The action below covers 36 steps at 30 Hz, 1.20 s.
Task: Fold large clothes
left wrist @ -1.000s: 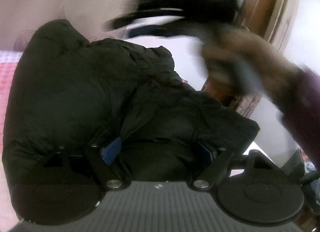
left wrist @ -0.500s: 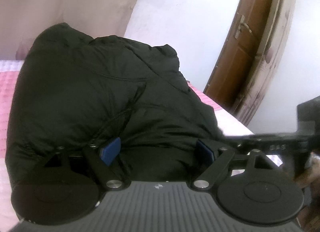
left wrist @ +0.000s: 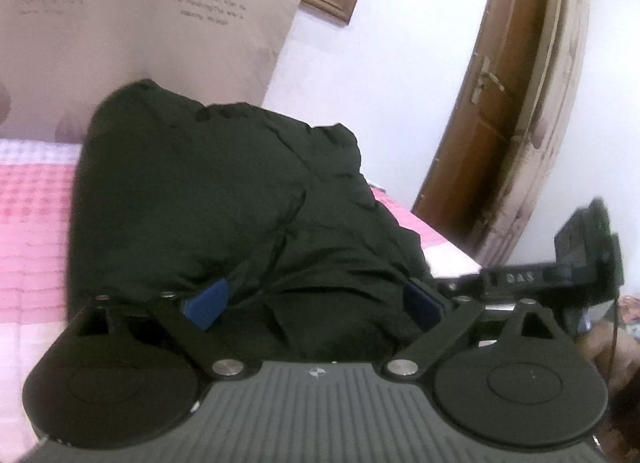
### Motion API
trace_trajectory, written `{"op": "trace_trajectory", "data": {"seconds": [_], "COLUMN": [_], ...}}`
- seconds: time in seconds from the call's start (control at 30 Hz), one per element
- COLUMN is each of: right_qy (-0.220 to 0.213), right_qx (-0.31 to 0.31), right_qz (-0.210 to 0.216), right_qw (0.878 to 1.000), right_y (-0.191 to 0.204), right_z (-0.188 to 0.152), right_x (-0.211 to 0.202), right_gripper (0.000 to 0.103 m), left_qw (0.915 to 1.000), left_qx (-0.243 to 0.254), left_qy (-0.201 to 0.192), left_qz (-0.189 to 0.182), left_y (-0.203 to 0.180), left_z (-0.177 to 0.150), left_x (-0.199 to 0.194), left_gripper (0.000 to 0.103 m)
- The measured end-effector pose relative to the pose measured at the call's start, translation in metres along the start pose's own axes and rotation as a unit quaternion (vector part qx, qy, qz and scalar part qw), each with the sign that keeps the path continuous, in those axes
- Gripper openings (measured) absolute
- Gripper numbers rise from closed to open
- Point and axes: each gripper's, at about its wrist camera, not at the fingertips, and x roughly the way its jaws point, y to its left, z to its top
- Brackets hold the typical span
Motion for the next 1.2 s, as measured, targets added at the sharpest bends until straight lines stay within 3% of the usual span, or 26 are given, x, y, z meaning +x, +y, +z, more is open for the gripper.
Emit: {"op": "trace_trajectory", "data": {"seconds": [0.1, 0.23, 0.3, 0.4, 0.6, 0.67, 0.83, 0.97, 1.1, 1.2], "right_qy": [0.001, -0.013, -0.007, -0.003, -0.014, -0.017, -0.021, -0.028, -0.039, -0.042], "right_qx": [-0.077, -0.116, -0.056, 0.010, 0.006, -0.004, -0.070, -0.107, -0.139, -0.147], "right_qz": [-0.002, 0.070, 0.055, 0.070, 0.067, 0.052, -0.007, -0.046, -0.072, -0.081], "right_qw": [0.997, 0.991, 0.997, 0.998, 0.998, 0.999, 0.997, 0.993, 0.987, 0.985], "right_y": [0.039, 0.064, 0.031, -0.012, -0.010, -0.003, 0.019, 0.013, 0.023, 0.028], "right_z": [0.013, 0.023, 0.018, -0.001, 0.002, 0.005, -0.008, -0.023, -0.028, -0.029], "right_x": [0.011, 0.020, 0.030, 0.032, 0.025, 0.020, 0.007, 0.018, 0.019, 0.017], "right_gripper": [0.026, 0.024, 0.024, 0.024, 0.030, 0.035, 0.037, 0.057, 0.057, 0.061], "left_qw": [0.9998, 0.9994, 0.9997, 0.9999, 0.9999, 0.9999, 0.9997, 0.9996, 0.9982, 0.9976], "left_qx": [-0.004, -0.010, -0.015, 0.006, 0.012, 0.011, 0.019, 0.000, -0.026, -0.002], "left_qy": [-0.014, -0.021, -0.017, -0.012, -0.012, -0.013, -0.015, -0.027, -0.047, -0.026], "left_qz": [0.012, 0.024, 0.009, 0.001, 0.001, 0.000, 0.002, 0.010, 0.029, 0.065], "left_y": [0.002, 0.009, 0.010, 0.003, 0.003, 0.004, 0.002, 0.005, 0.017, 0.021], "left_z": [0.002, 0.002, 0.002, -0.001, -0.010, -0.011, -0.013, -0.008, -0.001, 0.003], "left_x": [-0.012, -0.019, -0.019, -0.015, -0.007, -0.007, -0.007, -0.018, -0.040, -0.036], "left_gripper": [0.098, 0.101, 0.101, 0.101, 0.103, 0.103, 0.103, 0.102, 0.102, 0.099]}}
